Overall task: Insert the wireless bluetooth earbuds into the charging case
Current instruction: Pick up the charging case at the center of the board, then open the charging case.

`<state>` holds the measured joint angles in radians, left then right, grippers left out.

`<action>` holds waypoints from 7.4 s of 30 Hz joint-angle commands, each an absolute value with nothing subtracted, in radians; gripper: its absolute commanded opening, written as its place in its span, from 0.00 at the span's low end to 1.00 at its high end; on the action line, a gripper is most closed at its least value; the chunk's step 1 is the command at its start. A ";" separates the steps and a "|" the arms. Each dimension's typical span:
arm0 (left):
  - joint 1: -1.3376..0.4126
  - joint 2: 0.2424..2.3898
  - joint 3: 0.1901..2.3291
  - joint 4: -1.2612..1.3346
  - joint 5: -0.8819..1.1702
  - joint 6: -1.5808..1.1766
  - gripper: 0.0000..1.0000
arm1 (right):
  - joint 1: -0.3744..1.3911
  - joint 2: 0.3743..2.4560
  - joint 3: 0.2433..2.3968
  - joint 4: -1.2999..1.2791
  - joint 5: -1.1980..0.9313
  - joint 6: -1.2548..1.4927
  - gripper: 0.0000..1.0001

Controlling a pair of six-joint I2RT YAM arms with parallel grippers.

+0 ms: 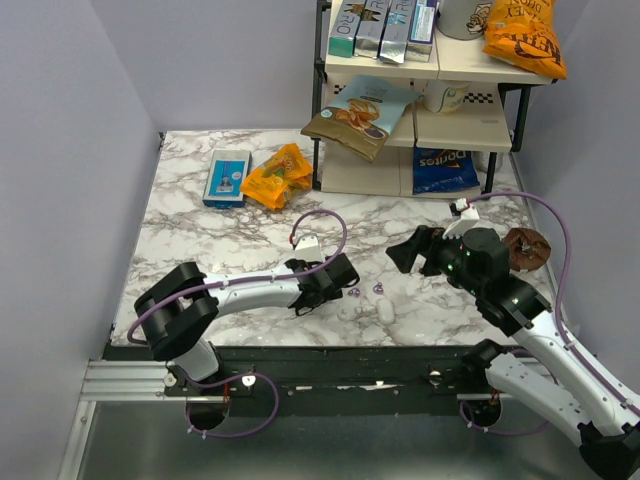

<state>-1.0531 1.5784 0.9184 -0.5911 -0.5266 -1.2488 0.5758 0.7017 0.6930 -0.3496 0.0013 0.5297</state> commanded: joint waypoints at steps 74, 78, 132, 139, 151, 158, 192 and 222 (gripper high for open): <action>-1.060 0.948 0.362 0.571 0.047 0.282 0.00 | 0.670 0.939 0.888 -0.396 -0.379 0.330 0.95; -1.060 0.968 0.370 0.578 0.072 0.276 0.00 | 0.716 0.989 0.906 -0.380 -0.362 0.316 0.94; -1.072 0.896 0.316 0.643 0.040 0.252 0.00 | 0.802 1.057 0.989 -0.483 -0.096 0.315 0.87; -1.074 0.902 0.316 0.675 0.038 0.245 0.00 | 0.804 1.077 0.976 -0.410 -0.235 0.359 0.88; -1.075 0.897 0.305 0.722 0.034 0.233 0.00 | 0.804 1.101 0.942 -0.353 -0.249 0.402 0.65; -1.074 0.884 0.291 0.729 0.025 0.225 0.00 | 0.802 1.101 0.931 -0.353 -0.216 0.394 0.50; -1.071 0.943 0.446 0.470 -0.139 0.153 0.99 | 0.804 0.976 1.043 -0.483 -0.206 0.163 0.01; -0.759 1.045 0.617 0.494 0.861 -0.287 0.84 | 0.977 0.787 0.939 -0.339 -0.130 -0.359 0.01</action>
